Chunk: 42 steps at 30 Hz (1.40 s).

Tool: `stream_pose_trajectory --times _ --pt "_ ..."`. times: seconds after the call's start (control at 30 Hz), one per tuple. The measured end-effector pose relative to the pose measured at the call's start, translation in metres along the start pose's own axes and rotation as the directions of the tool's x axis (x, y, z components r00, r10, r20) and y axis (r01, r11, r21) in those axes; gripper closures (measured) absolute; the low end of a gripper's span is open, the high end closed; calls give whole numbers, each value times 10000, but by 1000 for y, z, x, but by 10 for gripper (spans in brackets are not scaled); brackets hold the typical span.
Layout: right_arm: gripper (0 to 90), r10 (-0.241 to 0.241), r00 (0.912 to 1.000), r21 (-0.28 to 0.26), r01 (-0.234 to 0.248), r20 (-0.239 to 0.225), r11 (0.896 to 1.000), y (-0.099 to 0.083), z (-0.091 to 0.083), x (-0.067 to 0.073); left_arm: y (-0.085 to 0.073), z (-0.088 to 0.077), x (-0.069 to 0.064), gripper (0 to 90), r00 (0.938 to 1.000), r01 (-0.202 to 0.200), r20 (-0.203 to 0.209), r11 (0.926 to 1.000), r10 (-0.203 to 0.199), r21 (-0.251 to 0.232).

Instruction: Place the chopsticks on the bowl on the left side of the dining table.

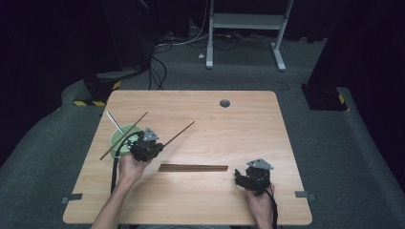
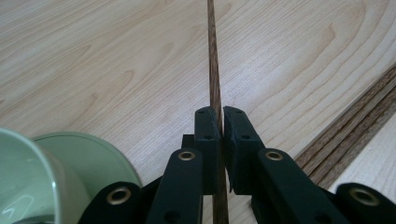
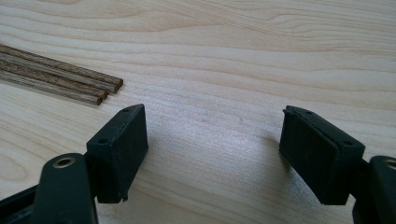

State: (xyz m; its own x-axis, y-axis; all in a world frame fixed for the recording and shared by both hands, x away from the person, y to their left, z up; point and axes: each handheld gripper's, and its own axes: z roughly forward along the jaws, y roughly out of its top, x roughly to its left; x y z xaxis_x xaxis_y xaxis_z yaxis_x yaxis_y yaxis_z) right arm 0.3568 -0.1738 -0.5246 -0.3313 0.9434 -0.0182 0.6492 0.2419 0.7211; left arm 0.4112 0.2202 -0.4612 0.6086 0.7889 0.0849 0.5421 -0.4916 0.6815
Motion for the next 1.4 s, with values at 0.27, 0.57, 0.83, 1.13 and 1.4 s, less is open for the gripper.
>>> stream_pose_trajectory --times 0.27,0.57,0.83,1.13,1.4 --pt "229 -2 10000 -7 2 -1 10000 0 0 0 0 -13 3 841 10000 63 8 9999 -63 -85" --pt "229 0 10000 -1 0 -3 10000 0 0 0 1 -29 7 841 9998 150 -90 9993 -153 -342" --pt "229 0 10000 0 0 -3 10000 0 0 0 -5 -43 14 841 9991 287 -296 9984 -302 -482" --pt "229 0 10000 -1 0 -3 10000 0 0 0 -11 -61 22 840 9975 482 -487 9960 -520 -751" --pt "229 2 10000 -5 -2 -2 10000 0 0 0 -21 -74 33 840 9936 751 -775 9937 -816 -826"
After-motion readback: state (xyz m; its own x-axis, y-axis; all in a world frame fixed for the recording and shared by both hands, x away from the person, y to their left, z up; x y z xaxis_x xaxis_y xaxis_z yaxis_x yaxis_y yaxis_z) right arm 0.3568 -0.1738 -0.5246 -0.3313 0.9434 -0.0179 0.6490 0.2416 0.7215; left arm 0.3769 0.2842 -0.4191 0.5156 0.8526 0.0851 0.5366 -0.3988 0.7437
